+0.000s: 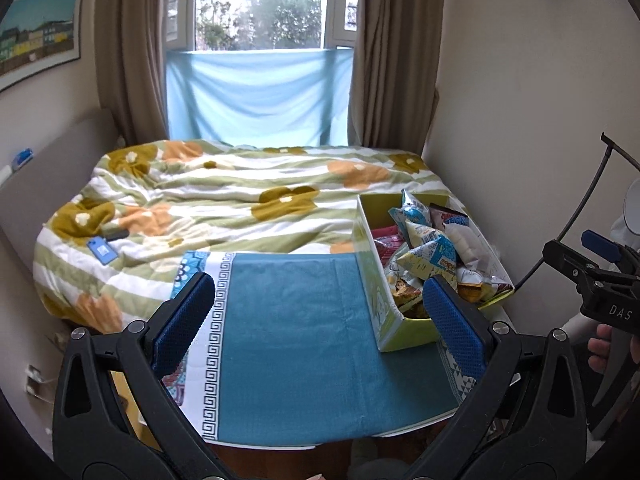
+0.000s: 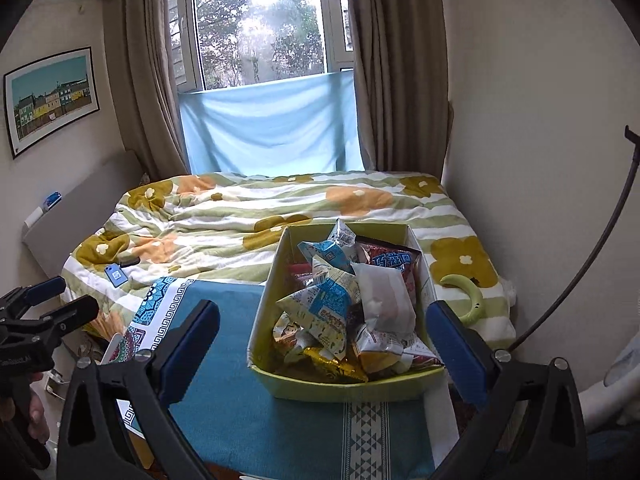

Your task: Organize snacks

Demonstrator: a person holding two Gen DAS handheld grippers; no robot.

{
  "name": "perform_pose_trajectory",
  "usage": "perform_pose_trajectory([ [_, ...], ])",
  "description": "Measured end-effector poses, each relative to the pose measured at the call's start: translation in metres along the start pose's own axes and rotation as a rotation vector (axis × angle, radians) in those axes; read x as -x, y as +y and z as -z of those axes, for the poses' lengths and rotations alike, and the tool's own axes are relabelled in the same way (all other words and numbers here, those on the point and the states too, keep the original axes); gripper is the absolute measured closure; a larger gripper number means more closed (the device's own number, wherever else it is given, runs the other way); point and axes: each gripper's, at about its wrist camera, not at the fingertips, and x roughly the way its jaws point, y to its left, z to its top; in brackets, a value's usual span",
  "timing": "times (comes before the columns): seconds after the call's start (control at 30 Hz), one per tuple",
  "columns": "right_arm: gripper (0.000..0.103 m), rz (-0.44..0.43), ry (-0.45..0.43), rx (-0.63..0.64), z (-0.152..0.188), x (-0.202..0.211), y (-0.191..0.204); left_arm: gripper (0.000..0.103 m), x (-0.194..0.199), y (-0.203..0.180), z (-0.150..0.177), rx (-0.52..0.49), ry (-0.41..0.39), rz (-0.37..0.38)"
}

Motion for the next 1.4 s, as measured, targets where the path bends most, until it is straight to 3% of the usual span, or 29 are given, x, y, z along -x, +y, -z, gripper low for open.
perform_pose_trajectory([
  [0.17, 0.0, 0.055, -0.035, 0.021, 0.018, 0.037, 0.029, 0.0, 0.033, 0.012, 0.02, -0.026, -0.042, -0.03],
  [0.43, 0.0, 0.097, -0.04, 0.0, 0.043, 0.058, 0.047, 0.0, 0.066, 0.019, 0.04, -0.037, -0.095, -0.045],
  [1.4, 0.001, 0.095, -0.035, 0.013, 0.043, 0.054, 0.063, 0.0, 0.056, 0.025, 0.038, -0.01, -0.084, -0.042],
])
